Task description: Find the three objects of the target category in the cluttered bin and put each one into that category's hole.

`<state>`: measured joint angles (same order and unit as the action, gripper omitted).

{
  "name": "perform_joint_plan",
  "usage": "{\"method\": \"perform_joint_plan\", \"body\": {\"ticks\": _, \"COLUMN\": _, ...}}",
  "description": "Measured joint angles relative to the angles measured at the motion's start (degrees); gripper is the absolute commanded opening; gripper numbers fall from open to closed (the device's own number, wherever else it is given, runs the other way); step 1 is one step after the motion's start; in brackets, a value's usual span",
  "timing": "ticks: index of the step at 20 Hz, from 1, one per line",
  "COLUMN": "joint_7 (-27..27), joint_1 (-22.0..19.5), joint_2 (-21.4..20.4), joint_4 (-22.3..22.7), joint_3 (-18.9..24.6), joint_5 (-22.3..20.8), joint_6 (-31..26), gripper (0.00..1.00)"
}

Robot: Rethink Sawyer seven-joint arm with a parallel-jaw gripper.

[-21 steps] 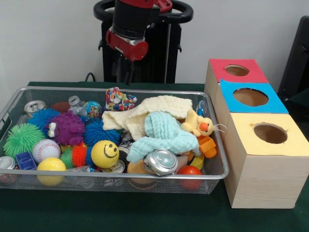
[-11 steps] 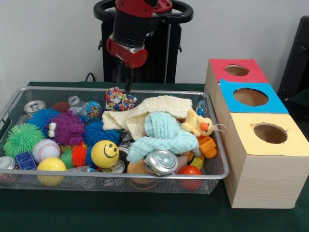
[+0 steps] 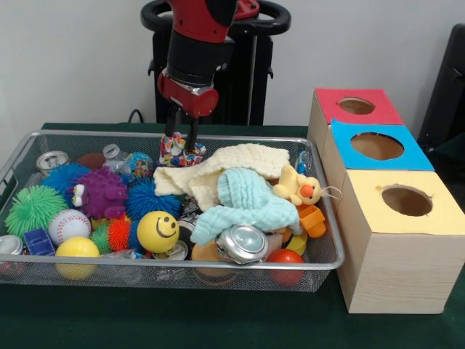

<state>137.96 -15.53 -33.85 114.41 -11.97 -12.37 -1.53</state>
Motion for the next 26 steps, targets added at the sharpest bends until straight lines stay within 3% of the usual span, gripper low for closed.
{"method": "perform_joint_plan", "body": {"ticks": 14, "joint_7": 0.0, "joint_1": -0.02, "joint_2": 4.36, "joint_4": -2.01, "joint_3": -0.02, "joint_5": 0.01, "joint_6": 2.18, "gripper": 1.0}}
{"method": "perform_joint_plan", "body": {"ticks": 15, "joint_7": 0.0, "joint_1": 0.01, "joint_2": 4.73, "joint_4": -2.4, "joint_3": -0.04, "joint_5": 0.01, "joint_6": 2.18, "gripper": 0.0}}
{"method": "perform_joint_plan", "body": {"ticks": 26, "joint_7": 0.0, "joint_1": 0.02, "joint_2": 4.6, "joint_4": -2.51, "joint_3": -0.04, "joint_5": 0.0, "joint_6": 2.17, "gripper": 0.0}}
